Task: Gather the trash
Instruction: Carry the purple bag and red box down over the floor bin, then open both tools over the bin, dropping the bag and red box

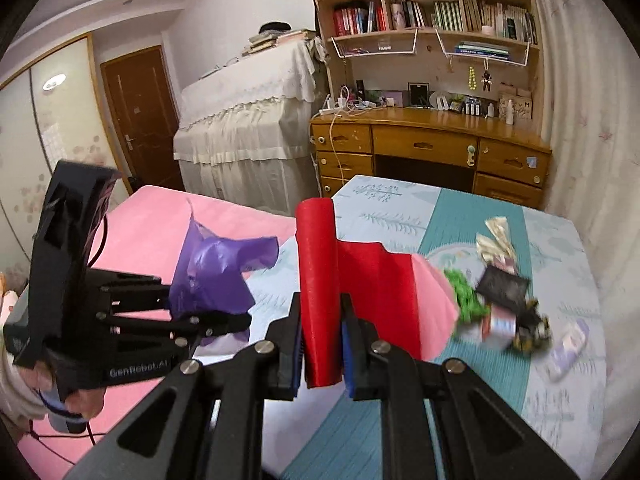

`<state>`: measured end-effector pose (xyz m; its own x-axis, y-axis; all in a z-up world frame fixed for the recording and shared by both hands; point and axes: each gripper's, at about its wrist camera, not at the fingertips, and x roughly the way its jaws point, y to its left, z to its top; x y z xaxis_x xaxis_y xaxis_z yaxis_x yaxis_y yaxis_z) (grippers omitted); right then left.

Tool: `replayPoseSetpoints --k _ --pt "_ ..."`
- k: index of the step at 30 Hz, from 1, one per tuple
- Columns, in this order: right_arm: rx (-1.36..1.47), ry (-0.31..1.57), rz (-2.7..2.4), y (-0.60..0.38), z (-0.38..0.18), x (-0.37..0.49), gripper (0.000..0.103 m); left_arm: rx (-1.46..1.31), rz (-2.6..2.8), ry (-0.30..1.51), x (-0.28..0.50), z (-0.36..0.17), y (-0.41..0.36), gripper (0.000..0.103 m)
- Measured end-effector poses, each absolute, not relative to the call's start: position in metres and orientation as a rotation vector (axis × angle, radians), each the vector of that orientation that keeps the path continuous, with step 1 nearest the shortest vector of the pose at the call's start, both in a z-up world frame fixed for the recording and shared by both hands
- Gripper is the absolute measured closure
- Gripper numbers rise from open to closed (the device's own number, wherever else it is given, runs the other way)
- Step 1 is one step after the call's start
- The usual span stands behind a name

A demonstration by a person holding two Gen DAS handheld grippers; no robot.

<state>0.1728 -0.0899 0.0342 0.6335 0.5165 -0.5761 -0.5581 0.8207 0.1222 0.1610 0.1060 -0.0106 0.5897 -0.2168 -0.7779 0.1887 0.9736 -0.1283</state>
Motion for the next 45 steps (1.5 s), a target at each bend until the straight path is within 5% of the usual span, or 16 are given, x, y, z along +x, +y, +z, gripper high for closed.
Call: replayPoseSetpoints --k 9,20,39,45 --pt "-0.03 0.693 0.652 -0.115 -0.019 0.069 0.088 -0.007 -0.288 0.904 0.057 -0.049 0.072 0.082" --pt "-0.012 0.918 0.634 -0.137 -0.153 0.026 0.088 0.029 -0.355 1.086 -0.001 -0.18 0.029 0.081" --pt "0.306 1.258 0.378 -0.186 -0.386 0.095 0.084 -0.047 -0.265 1.291 0.046 -0.373 0.003 0.078" --pt "0.326 1.324 0.301 -0.197 -0.428 0.1 0.084 -0.011 -0.203 1.339 0.057 -0.399 -0.001 0.068"
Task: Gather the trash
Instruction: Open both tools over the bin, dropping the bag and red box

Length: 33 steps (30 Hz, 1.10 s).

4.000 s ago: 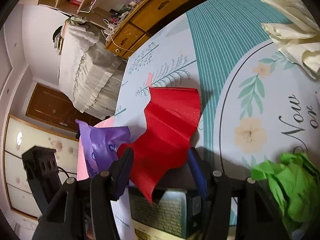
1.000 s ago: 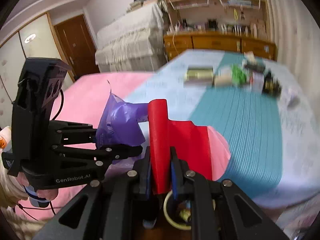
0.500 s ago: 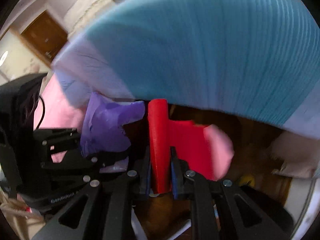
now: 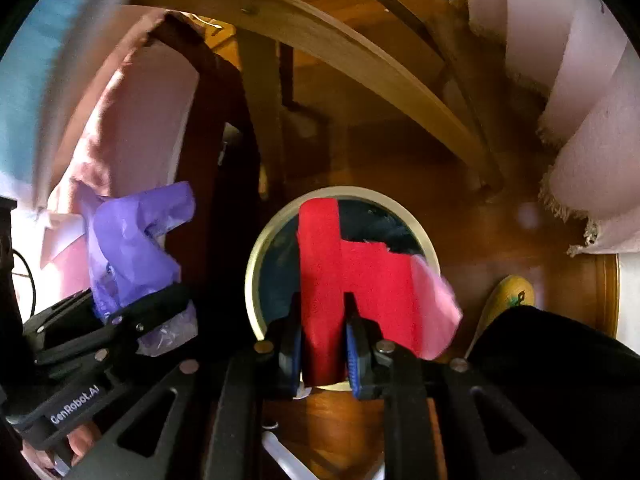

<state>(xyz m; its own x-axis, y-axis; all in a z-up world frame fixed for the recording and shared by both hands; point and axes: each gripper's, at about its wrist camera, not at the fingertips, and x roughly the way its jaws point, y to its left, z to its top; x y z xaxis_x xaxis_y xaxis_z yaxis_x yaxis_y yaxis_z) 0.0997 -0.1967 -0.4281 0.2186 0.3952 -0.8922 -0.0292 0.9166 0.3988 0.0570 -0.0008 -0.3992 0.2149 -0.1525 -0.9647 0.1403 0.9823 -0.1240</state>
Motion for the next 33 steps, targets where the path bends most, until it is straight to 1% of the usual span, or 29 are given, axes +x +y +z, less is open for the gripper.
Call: replayPoseSetpoints --k 3,5,7,11,12,13,15,18,20,25,29,33 --pt "0.314 1.308 0.291 -0.193 -0.43 0.104 0.082 -0.026 -0.197 1.367 0.058 -0.409 0.004 0.066" --pt "0.303 1.31 0.284 -0.186 -0.432 0.101 0.081 -0.013 -0.192 1.373 0.063 -0.409 0.002 0.062" --pt "0.305 1.319 0.285 -0.186 -0.435 0.102 0.076 -0.008 -0.195 1.375 0.065 -0.408 -0.002 0.054" --pt "0.277 1.327 0.274 -0.184 -0.443 0.108 0.07 -0.006 -0.185 1.374 0.069 -0.41 -0.001 0.045" --pt "0.274 1.329 0.273 -0.183 -0.443 0.108 0.066 -0.009 -0.181 1.375 0.068 -0.411 -0.001 0.041" --pt "0.272 1.331 0.274 -0.181 -0.444 0.109 0.063 -0.013 -0.174 1.376 0.068 -0.411 0.0 0.038" --pt "0.269 1.326 0.277 -0.18 -0.444 0.108 0.061 -0.02 -0.165 1.378 0.071 -0.41 0.001 0.037" --pt "0.265 1.325 0.282 -0.18 -0.445 0.107 0.06 -0.029 -0.154 1.378 0.073 -0.41 0.004 0.032" --pt "0.264 1.329 0.284 -0.181 -0.445 0.107 0.059 -0.033 -0.155 1.378 0.073 -0.41 0.006 0.031" --pt "0.262 1.33 0.269 -0.182 -0.444 0.107 0.058 -0.05 -0.161 1.39 0.073 -0.41 0.01 0.022" --pt "0.26 1.326 0.262 -0.181 -0.444 0.106 0.058 -0.065 -0.169 1.399 0.072 -0.412 0.013 0.019" --pt "0.258 1.327 0.252 -0.183 -0.445 0.107 0.058 -0.084 -0.174 1.423 0.073 -0.415 0.014 0.012"
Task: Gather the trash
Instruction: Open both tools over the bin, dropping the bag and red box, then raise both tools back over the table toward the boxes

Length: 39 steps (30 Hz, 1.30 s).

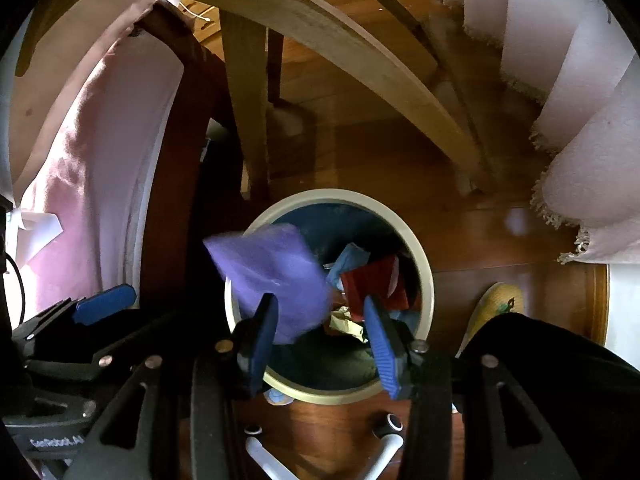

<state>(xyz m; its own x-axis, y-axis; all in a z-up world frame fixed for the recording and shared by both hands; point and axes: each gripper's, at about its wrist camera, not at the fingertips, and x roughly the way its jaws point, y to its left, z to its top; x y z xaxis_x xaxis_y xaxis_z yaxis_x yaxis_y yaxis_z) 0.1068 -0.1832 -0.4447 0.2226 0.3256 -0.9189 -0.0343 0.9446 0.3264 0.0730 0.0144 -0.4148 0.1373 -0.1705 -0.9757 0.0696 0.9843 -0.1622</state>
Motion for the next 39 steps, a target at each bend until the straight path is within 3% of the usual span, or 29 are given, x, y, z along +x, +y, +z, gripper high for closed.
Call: replayPoseSetpoints --k 27,39 --pt "0.13 1.26 0.251 -0.181 -0.427 0.096 0.055 -0.023 -0.146 1.331 0.064 -0.396 0.018 0.012" --pt "-0.017 1.17 0.355 -0.173 -0.368 0.063 0.053 -0.023 -0.243 1.207 0.026 -0.337 0.022 0.012"
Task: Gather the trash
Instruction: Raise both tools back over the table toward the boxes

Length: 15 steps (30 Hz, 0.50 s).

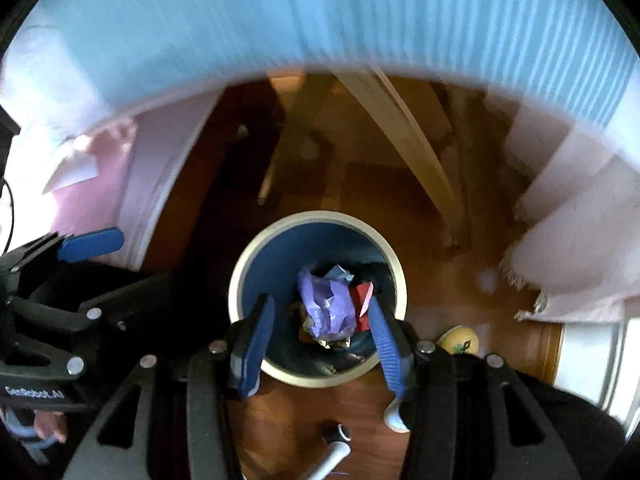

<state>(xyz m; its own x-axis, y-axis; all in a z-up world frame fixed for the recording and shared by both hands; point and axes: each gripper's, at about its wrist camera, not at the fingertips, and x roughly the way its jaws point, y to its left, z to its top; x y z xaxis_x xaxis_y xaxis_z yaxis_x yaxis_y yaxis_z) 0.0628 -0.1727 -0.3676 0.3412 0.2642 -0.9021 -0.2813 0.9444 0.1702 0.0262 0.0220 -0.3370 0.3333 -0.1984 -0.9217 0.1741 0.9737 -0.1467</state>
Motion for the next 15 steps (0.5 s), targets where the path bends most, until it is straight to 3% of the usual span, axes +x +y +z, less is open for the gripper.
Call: replayPoseSetpoints --k 7,15 --pt "-0.091 1.103 0.494 -0.17 -0.292 0.037 0.053 0.036 -0.293 1.043 -0.005 -0.26 0.033 0.012" --pt "-0.138 0.89 0.546 -0.162 -0.199 0.025 0.053 0.014 -0.269 0.802 0.005 -0.157 0.055 0.012"
